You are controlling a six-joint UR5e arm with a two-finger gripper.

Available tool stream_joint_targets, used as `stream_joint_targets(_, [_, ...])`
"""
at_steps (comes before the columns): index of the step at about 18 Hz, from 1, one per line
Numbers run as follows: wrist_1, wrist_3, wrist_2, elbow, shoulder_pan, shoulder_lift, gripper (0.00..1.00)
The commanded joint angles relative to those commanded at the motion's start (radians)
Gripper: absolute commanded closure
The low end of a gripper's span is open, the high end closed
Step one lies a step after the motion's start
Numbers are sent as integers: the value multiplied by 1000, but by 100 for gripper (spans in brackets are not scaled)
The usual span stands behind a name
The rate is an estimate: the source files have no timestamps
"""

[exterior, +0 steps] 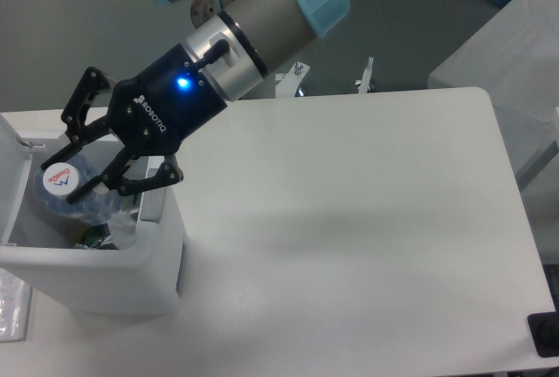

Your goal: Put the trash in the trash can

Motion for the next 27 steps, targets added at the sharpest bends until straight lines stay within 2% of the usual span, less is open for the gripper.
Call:
stream_joint_targets(1, [3,2,0,0,-2,0,72])
stream_joint_targets(2, [3,5,0,-5,-3,0,64])
stream_joint_targets(3, [3,20,2,-12,-8,0,51])
stream_joint_targets(4, [3,49,3,-18,-11,0,45])
stream_joint_targets(6, [5,104,3,-34,-20,0,12])
stream_joint_targets(9, [9,123,3,-48,-23,6,1])
stream_joint_targets(12, [5,121,3,0,-12,3,0])
stream_joint_targets(16, [5,118,8,92,90,-2,0])
stream_joint_targets(17, [8,118,43,118,112,-3,0])
stream_joint_targets(19, [8,124,229,153,144,0,0])
stream_joint_targets(21, [11,130,486,176,147,3,0])
stream_joint_targets(23, [-1,179,624,183,147,5,0])
stream_joint_targets(25, [-35,268,763,169,146,11,0])
stream_joint_targets(27, [-110,349,921,160,140,17,0])
